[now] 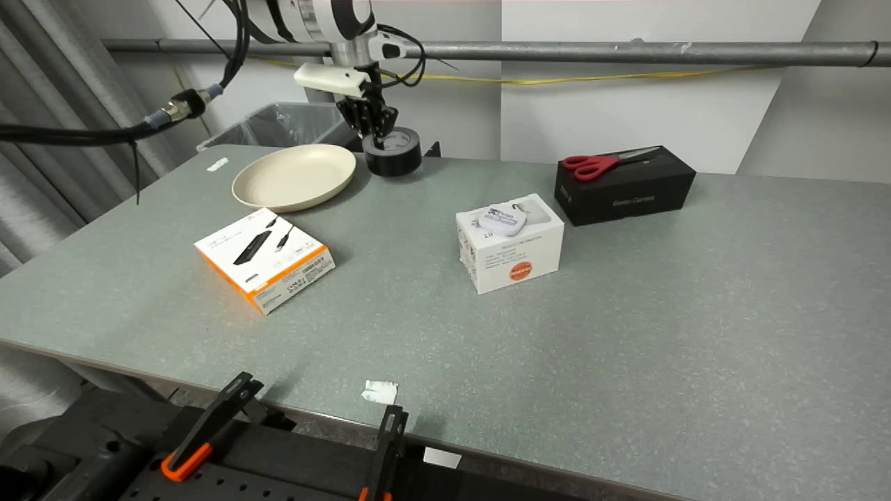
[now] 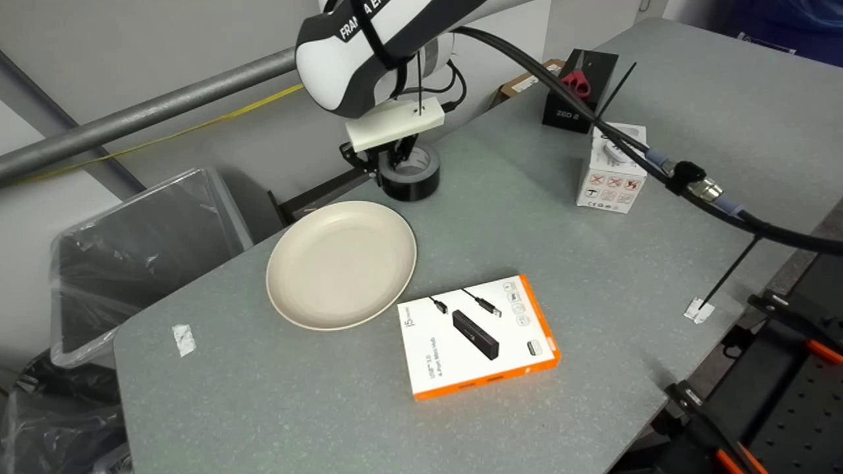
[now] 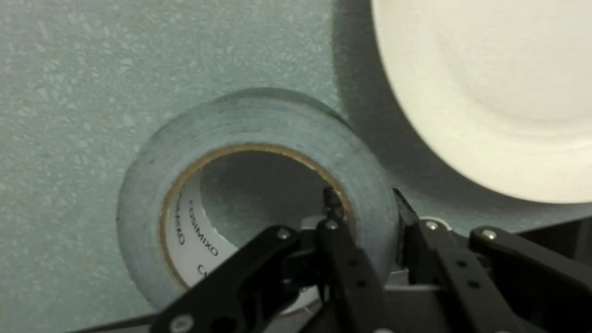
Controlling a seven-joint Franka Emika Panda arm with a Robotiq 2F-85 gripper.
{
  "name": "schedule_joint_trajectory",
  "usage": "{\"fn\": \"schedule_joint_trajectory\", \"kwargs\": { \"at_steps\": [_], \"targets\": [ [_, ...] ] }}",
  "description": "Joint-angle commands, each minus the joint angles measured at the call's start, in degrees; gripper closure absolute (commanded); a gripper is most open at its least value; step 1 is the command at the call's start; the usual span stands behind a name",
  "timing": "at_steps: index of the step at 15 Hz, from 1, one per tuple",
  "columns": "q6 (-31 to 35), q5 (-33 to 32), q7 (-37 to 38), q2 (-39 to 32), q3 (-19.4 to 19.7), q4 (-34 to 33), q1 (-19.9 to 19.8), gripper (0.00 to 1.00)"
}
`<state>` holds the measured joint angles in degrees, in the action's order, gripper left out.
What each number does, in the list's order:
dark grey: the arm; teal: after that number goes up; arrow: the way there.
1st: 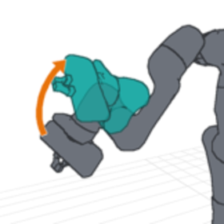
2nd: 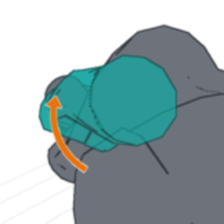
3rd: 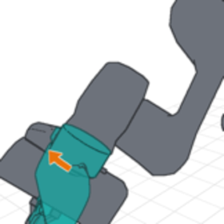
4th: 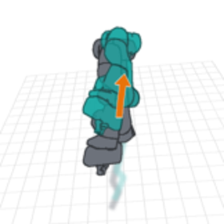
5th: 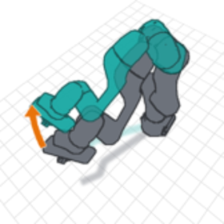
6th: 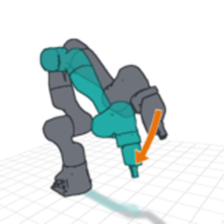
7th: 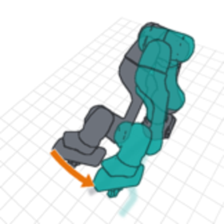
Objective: Put the black tape on the plate
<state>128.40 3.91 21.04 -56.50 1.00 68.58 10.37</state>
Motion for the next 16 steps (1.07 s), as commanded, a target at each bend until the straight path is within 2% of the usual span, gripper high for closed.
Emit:
{"fn": "schedule_joint_trajectory", "kwargs": {
  "at_steps": [1,4,8,12,16],
  "targets": [
    [1.29,-2.02,-3.11,5.32,-1.50,3.16,2.91,0.94],
    [0.83,-3.97,-6.77,6.12,-3.43,3.01,5.59,0.94],
    [-1.42,-4.64,-11.73,3.05,-6.44,0.25,7.99,0.94],
    [-1.99,-5.76,-13.30,0.31,-6.46,-0.28,10.09,0.94],
    [-2.50,-6.71,-14.54,-2.11,-6.32,-1.05,10.60,0.94]
  ]
}}
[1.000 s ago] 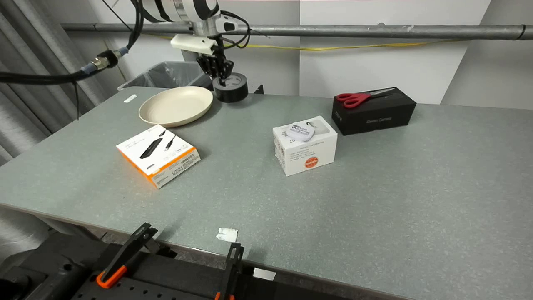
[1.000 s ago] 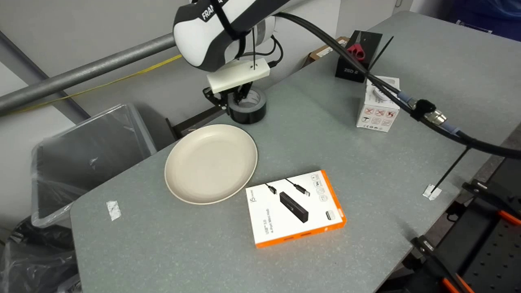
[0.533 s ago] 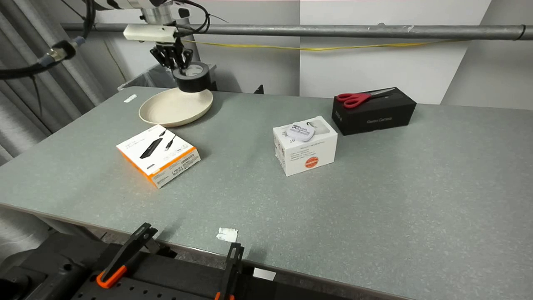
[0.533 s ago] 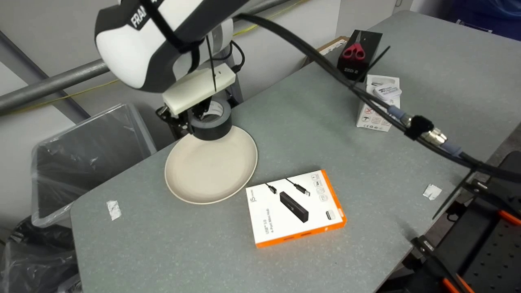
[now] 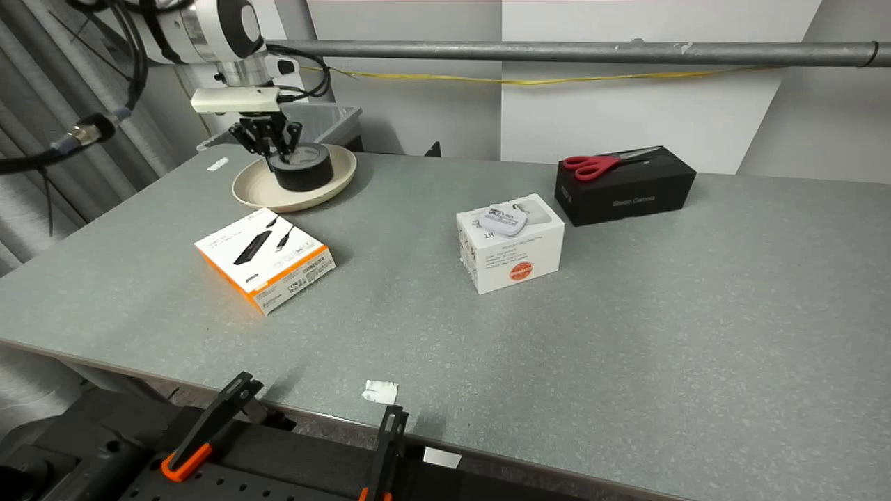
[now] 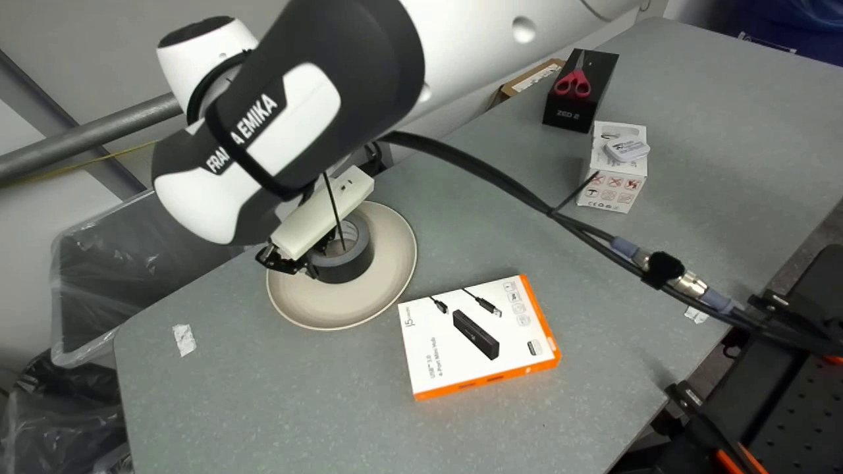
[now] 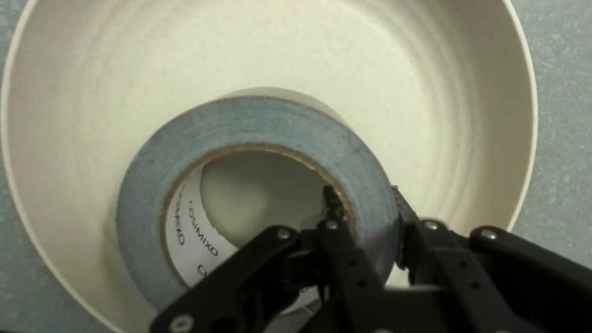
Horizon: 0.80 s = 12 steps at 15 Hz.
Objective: Put the black tape on the plate
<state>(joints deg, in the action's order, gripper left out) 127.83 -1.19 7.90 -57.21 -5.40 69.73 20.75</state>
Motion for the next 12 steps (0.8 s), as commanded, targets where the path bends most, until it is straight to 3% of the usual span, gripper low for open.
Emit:
{"fn": "schedule_joint_trajectory", "kwargs": {
  "at_steps": [1,2,3,4,6,11,12],
  "targets": [
    [-1.85,-1.93,-1.62,-1.64,0.15,-2.21,0.27,0.94],
    [-2.05,-2.26,-1.47,-1.43,0.21,-2.24,0.35,0.94],
    [-2.35,-2.34,-1.54,-1.36,0.16,-2.28,0.34,0.82],
    [-2.41,-2.30,-1.59,-1.29,0.13,-2.23,0.32,0.49],
    [-2.32,-2.31,-1.58,-1.12,0.18,-2.03,0.34,0.43],
    [-1.96,-2.24,-0.58,-0.25,0.73,-1.40,0.25,0.04],
    [-1.86,-2.18,-0.36,-0.04,0.87,-1.29,0.19,0.01]
  ]
}}
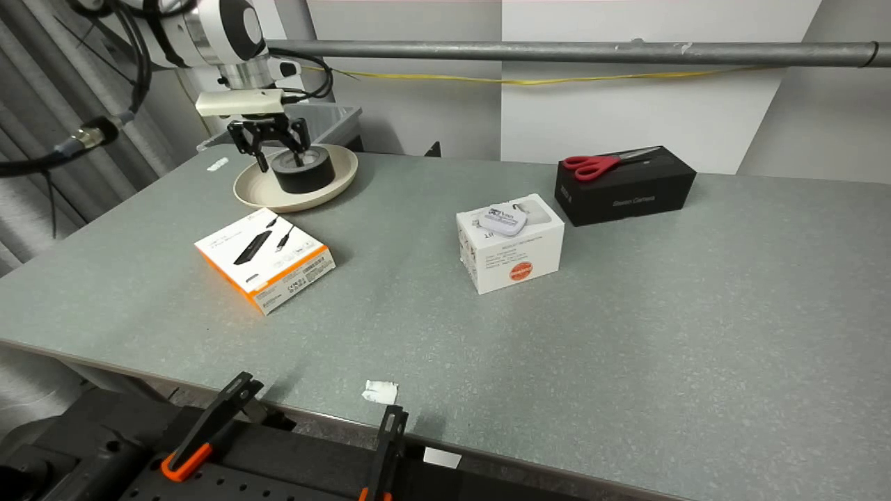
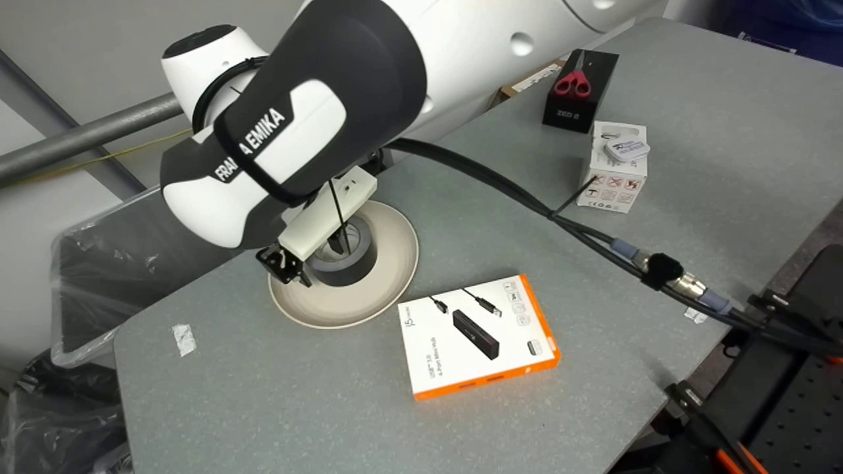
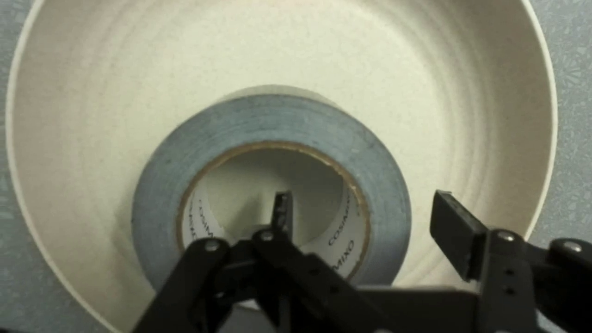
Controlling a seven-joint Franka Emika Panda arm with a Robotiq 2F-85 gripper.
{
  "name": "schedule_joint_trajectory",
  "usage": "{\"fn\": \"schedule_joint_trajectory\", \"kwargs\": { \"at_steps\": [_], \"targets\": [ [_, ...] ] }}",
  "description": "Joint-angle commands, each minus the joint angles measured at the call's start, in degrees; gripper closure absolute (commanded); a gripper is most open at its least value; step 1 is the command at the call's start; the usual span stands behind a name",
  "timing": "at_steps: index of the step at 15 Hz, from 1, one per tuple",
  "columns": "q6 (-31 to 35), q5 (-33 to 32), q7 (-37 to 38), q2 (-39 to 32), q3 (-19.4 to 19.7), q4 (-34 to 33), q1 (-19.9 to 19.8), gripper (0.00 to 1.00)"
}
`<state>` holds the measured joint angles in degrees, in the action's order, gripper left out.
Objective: Put the black tape on the plate
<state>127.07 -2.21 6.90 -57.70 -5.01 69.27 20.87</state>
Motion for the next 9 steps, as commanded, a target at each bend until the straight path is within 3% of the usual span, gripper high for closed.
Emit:
{"fn": "schedule_joint_trajectory", "kwargs": {
  "at_steps": [1,9],
  "targets": [
    [-1.06,-1.05,0.70,0.61,0.55,-0.84,-0.06,0.00],
    [-0.22,-0.46,0.37,0.16,0.10,-0.59,-0.44,0.00]
  ]
}}
